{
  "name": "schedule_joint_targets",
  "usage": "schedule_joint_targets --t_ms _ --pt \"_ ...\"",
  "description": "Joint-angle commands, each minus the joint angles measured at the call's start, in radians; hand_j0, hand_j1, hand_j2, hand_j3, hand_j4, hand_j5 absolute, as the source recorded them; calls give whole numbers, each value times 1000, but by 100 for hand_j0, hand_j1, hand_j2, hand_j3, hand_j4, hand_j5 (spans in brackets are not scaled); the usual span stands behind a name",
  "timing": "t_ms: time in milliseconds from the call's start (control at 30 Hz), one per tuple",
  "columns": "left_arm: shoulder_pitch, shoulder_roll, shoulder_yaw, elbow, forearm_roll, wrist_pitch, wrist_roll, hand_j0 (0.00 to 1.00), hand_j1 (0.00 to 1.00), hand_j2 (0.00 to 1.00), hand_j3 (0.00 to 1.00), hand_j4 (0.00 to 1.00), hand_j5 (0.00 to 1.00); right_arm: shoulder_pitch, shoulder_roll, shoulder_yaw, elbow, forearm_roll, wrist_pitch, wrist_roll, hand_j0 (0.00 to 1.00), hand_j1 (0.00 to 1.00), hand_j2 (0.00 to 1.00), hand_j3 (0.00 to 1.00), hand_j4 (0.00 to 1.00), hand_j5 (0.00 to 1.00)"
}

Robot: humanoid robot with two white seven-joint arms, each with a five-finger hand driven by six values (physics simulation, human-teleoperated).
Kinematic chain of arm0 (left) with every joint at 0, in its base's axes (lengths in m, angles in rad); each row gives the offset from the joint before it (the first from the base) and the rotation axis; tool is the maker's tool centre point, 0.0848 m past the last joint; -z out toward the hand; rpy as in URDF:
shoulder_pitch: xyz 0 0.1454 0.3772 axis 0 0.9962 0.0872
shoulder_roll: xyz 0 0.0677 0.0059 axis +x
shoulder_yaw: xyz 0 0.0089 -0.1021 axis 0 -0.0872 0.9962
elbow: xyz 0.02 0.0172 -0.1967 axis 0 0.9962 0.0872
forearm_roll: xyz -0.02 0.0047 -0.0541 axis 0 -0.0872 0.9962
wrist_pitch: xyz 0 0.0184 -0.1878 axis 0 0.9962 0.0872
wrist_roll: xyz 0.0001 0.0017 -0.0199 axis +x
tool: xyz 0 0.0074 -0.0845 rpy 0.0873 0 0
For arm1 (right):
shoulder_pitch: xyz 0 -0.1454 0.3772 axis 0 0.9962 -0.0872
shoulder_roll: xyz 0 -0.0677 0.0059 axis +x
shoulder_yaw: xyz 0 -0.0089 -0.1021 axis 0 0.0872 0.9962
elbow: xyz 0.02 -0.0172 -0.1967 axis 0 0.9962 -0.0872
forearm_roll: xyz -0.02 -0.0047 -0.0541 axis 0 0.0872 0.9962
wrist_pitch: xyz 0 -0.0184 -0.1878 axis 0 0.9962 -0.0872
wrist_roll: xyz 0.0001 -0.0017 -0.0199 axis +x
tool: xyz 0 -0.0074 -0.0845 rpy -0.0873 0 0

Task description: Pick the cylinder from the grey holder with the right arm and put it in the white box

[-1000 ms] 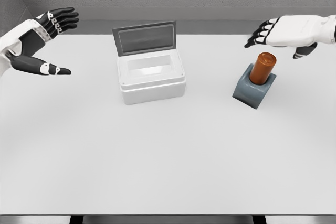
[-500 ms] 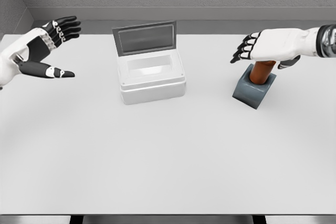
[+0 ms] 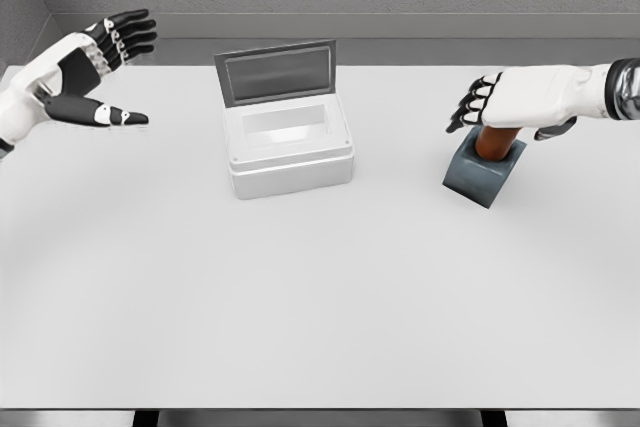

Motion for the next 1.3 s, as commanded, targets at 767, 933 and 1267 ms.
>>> schedule_joint_targets --t_ms 767,933,1267 --pt "-100 -126 -67 255 -18 1 0 100 100 100 100 100 100 8 7 4 5 24 2 0 79 79 79 79 79 79" --pt "-101 -126 -67 257 -18 1 0 100 100 100 100 100 100 8 9 4 8 35 2 0 71 71 71 71 71 71" --pt "-112 -135 -67 271 -18 1 0 100 100 100 100 100 100 6 10 1 11 41 2 0 60 60 60 60 60 60"
